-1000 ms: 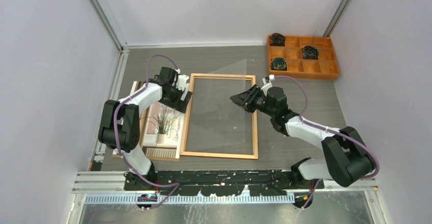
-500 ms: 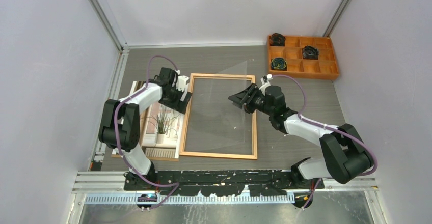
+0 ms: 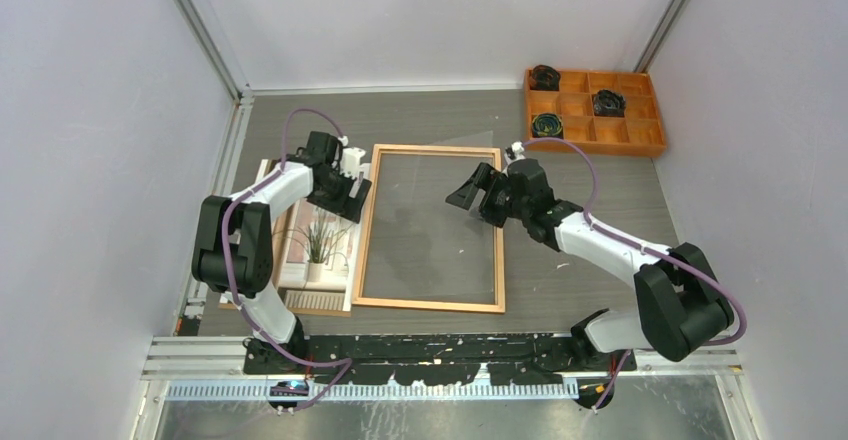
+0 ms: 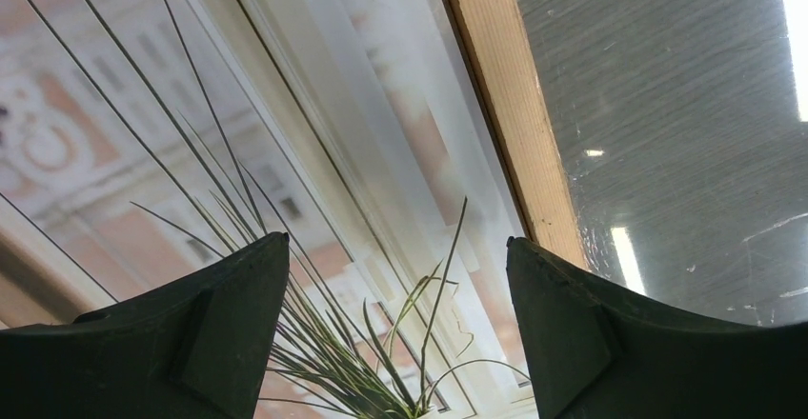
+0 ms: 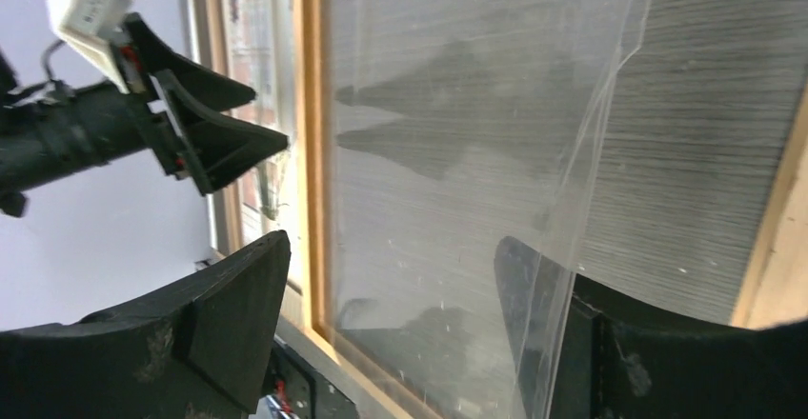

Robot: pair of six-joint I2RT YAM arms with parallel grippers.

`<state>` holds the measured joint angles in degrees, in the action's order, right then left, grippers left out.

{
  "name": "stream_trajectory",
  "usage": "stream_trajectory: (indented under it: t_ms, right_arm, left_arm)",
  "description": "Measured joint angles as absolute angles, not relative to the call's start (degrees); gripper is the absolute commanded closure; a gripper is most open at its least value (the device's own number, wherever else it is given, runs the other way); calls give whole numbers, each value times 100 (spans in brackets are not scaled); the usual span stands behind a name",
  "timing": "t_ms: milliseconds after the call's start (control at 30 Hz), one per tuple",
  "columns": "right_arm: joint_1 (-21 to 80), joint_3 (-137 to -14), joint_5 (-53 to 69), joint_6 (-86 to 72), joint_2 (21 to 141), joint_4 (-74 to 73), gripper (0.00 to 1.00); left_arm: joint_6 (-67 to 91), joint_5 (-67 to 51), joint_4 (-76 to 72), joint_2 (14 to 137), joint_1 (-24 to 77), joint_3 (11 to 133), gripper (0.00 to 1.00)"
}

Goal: Put the photo into the frame
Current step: Place the photo frame item in the photo frame.

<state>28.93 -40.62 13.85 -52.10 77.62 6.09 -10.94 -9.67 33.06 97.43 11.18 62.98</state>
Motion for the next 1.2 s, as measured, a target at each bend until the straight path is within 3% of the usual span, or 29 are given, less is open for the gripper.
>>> stream_trajectory:
  t_ms: [833,900,1200]
  right_arm:
    - [3245,-4713,556,-4154,8128,-978,8]
    - [3288,-4783,506,-4084,8176,-1081,0]
    - [3583,-5229,-71,-3850,8484,-1712,0]
  left_arm:
    - [-1120,-961,3293,9743,1118,6296,14]
    - [-1131,-958,3288,9743,1118,6294,14]
    - [-1192,-943,3282,9743,1118,6276,14]
